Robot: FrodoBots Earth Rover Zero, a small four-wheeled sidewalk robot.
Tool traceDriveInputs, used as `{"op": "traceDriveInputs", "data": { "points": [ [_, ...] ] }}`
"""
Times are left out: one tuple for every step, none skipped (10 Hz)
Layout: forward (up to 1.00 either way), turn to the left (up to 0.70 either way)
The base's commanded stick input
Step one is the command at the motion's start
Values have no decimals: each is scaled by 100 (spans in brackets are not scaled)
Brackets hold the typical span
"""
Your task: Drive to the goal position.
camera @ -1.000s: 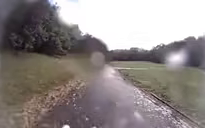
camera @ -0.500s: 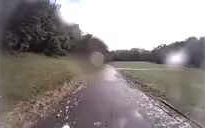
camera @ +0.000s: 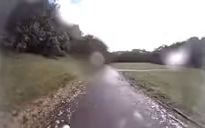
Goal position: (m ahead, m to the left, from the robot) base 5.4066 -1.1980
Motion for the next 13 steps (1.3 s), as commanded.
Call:
{"op": "traceDriveInputs", "data": {
  "points": [
    [70, 21],
    [70, 13],
    [70, 5],
    [70, 0],
    [70, 0],
    [70, 0],
    [70, 0],
    [70, 0],
    [70, 0],
    [70, 0],
    [70, 0],
    [70, 0],
    [70, 0]
  ]
}}
